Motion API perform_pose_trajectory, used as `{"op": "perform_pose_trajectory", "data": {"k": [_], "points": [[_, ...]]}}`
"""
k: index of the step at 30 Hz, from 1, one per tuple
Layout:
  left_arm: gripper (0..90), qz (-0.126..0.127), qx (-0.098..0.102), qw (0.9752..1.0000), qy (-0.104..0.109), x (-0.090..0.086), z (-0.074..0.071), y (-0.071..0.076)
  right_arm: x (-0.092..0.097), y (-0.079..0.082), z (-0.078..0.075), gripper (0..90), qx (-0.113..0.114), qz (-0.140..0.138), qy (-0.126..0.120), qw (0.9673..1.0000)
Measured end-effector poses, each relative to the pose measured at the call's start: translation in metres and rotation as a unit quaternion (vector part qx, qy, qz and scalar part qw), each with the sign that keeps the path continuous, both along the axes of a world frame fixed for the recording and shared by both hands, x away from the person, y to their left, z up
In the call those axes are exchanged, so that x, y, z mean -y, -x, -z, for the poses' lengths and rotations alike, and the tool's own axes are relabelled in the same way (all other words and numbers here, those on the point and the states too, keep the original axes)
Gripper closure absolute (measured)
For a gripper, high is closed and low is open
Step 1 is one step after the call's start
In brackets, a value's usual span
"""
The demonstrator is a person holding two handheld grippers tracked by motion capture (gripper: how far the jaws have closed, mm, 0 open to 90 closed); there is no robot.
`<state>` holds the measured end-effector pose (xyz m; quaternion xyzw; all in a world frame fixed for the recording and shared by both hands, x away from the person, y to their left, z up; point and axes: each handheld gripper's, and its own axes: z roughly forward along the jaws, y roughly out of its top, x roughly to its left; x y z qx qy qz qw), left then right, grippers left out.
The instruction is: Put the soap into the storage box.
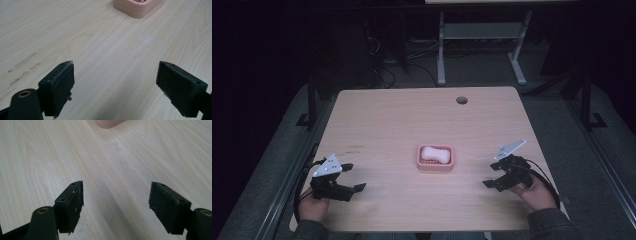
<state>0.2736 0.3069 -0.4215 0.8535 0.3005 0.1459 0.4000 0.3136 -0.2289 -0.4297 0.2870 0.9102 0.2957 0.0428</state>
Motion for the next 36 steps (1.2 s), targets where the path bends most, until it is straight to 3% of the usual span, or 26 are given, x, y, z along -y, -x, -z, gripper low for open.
{"op": "perform_pose_trajectory", "data": {"k": [17, 36], "points": [[14.8, 0.001, -0.002, 1.0, -0.002, 0.002, 0.0, 0.0, 0.021, 0.021, 0.005, 27.2, 0.003, 0.026, -0.003, 0.9997], [14.8, 0.003, -0.003, 1.0, -0.008, 0.002, 0.001, 0.0, 0.03, 0.053, 0.011, 27.2, 0.028, 0.036, -0.011, 0.9989]]}}
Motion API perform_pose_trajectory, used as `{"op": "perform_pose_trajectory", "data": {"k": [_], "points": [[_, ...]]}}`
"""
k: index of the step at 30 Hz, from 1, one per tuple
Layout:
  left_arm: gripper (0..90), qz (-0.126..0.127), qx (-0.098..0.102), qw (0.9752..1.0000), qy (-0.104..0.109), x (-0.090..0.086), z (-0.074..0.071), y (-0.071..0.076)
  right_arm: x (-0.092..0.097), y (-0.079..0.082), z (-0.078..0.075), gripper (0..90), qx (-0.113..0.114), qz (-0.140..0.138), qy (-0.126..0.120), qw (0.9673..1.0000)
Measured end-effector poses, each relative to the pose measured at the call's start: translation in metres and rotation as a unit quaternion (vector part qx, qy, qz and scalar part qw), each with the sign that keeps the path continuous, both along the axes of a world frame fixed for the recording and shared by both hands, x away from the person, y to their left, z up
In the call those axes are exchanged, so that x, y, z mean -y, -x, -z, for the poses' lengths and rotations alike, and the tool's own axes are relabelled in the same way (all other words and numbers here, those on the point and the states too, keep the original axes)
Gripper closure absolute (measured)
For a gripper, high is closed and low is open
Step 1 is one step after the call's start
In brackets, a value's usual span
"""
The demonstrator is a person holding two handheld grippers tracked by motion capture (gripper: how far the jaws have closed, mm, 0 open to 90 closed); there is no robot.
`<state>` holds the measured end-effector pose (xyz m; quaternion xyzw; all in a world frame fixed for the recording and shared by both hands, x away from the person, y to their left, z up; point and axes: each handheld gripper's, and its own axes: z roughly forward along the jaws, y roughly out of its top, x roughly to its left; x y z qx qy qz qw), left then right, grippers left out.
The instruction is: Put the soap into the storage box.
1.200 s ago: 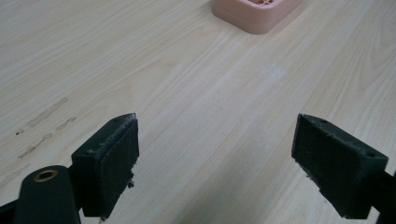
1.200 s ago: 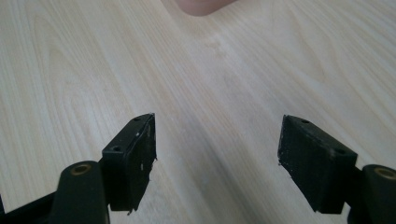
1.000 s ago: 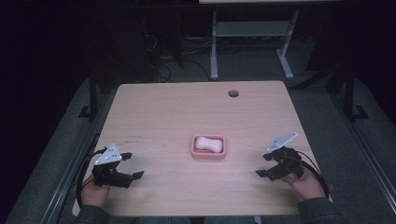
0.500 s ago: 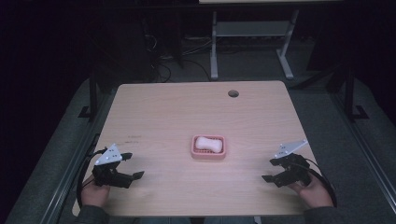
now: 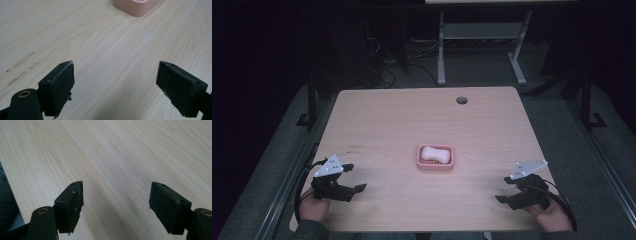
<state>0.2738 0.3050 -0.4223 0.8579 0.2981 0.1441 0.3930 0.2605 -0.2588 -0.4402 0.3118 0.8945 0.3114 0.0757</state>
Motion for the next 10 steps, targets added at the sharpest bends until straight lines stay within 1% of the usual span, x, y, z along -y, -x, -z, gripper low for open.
{"op": "perform_pose_trajectory", "data": {"k": [2, 10], "points": [[14.8, 0.0, 0.001, 1.0, 0.001, 0.001, 0.0, 0.0, 0.001, 0.004, 0.001, 27.2, -0.002, 0.001, -0.001, 1.0], [14.8, 0.003, 0.001, 1.0, -0.002, 0.0, 0.0, -0.001, 0.001, 0.013, 0.001, 26.2, 0.006, 0.009, -0.011, 0.9999]]}}
